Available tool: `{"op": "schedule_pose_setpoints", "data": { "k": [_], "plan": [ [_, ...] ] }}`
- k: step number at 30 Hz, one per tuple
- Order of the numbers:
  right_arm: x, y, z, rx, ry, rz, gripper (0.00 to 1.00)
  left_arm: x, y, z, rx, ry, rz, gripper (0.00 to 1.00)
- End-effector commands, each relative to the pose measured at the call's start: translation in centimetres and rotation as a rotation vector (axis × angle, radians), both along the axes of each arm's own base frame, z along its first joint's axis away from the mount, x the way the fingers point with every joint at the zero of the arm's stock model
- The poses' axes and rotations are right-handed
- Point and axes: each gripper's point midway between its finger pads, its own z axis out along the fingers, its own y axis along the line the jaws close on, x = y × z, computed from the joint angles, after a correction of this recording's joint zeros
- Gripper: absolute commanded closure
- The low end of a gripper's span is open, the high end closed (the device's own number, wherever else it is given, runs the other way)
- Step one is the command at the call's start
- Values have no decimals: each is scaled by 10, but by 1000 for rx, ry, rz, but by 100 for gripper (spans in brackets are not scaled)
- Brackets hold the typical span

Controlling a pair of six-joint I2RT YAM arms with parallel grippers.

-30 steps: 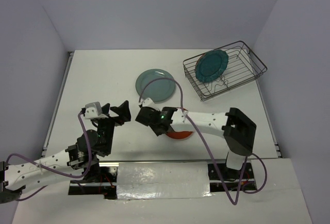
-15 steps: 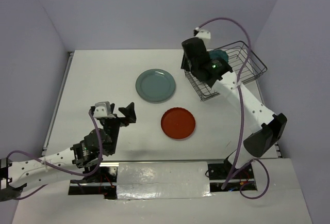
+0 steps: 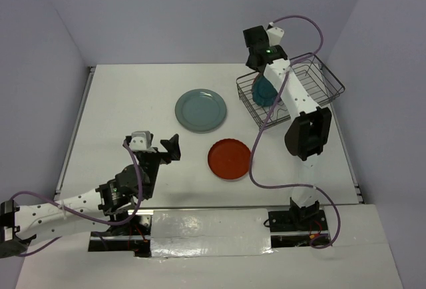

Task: Unload the plates from the dish rack

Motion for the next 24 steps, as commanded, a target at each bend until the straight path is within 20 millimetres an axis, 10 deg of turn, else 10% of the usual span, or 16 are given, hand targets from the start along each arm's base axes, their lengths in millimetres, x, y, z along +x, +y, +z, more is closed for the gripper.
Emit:
{"op": "schedule_pose_setpoints", "data": {
  "k": [1, 24],
  "plan": [
    [5, -32, 0, 41, -24, -84, 55, 0, -5, 23, -52, -33, -13, 2],
    [26, -58, -53, 15, 25, -114, 63, 2, -2, 21, -42, -27, 11, 2]
  ]
}}
